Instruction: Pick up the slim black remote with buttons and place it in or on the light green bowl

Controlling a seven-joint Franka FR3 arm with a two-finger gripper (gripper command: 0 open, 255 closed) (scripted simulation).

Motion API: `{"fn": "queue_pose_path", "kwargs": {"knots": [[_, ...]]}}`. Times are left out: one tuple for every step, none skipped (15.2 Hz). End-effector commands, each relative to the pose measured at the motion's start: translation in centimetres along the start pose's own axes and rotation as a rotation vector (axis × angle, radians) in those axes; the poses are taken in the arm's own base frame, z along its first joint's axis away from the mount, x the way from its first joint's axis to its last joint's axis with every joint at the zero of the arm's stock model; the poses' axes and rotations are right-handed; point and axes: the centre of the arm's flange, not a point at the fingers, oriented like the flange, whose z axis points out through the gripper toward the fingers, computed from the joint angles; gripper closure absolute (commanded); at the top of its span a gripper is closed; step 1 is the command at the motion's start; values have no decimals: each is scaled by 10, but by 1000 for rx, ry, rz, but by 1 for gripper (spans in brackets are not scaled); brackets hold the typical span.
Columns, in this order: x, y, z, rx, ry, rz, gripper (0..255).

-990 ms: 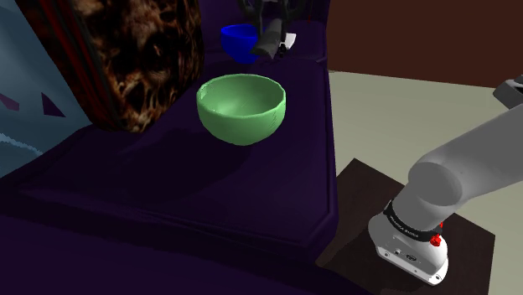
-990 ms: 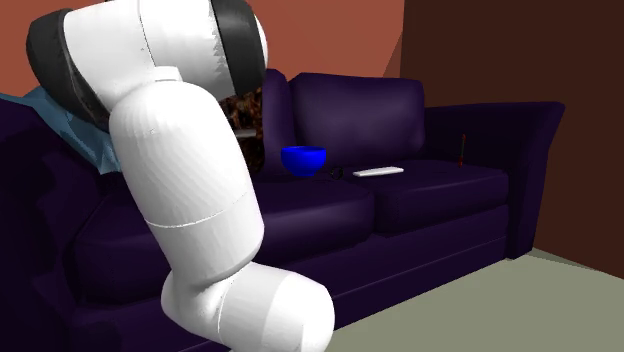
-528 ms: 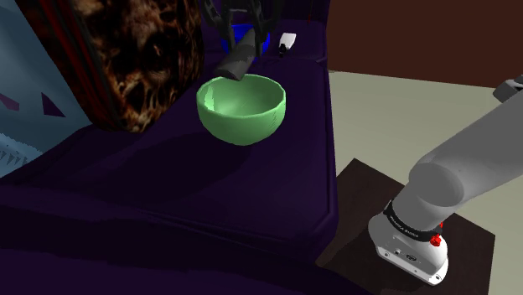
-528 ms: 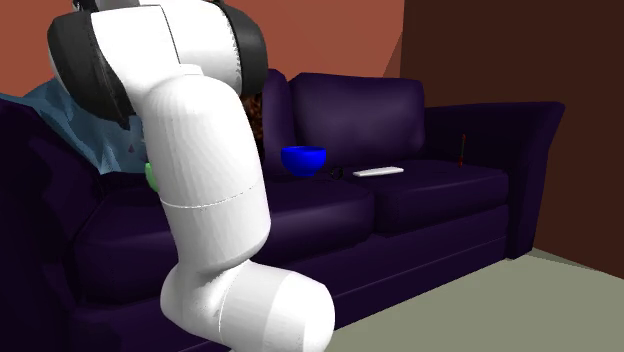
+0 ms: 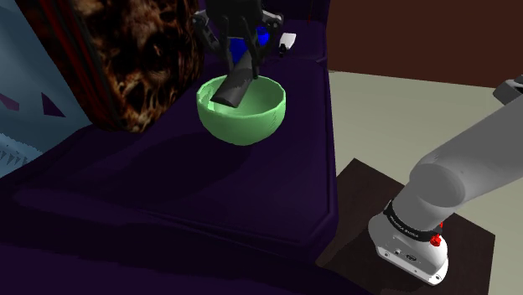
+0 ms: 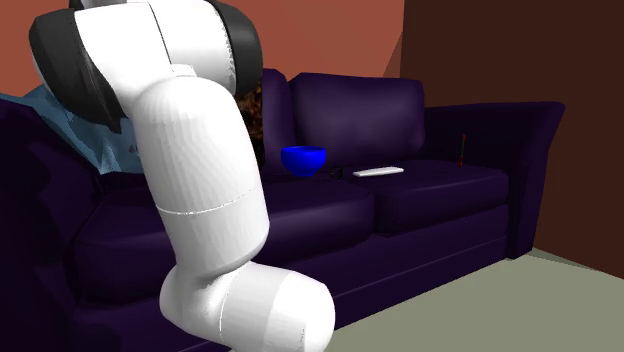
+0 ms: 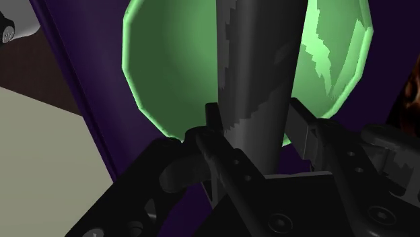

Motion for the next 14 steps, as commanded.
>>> {"fn": "queue_pose_path", "kwargs": {"knots": [[-2,0,10,1,0,0,255],[-3,0,16,1,0,0,255],[-6,-1,25,1,0,0,255],[-6,-1,25,1,0,0,255],[-6,0,25,1,0,0,255],[-6,-1,25,1,0,0,255],[-6,-1,25,1,0,0,255],[-6,-1,25,1,0,0,255],[-6,-1,25,1,0,0,255],[-6,-1,25,1,0,0,255],[-6,-1,25,1,0,0,255],[-6,-1,25,1,0,0,0],[-6,-1,25,1,0,0,0],[-6,0,25,1,0,0,0]]}}
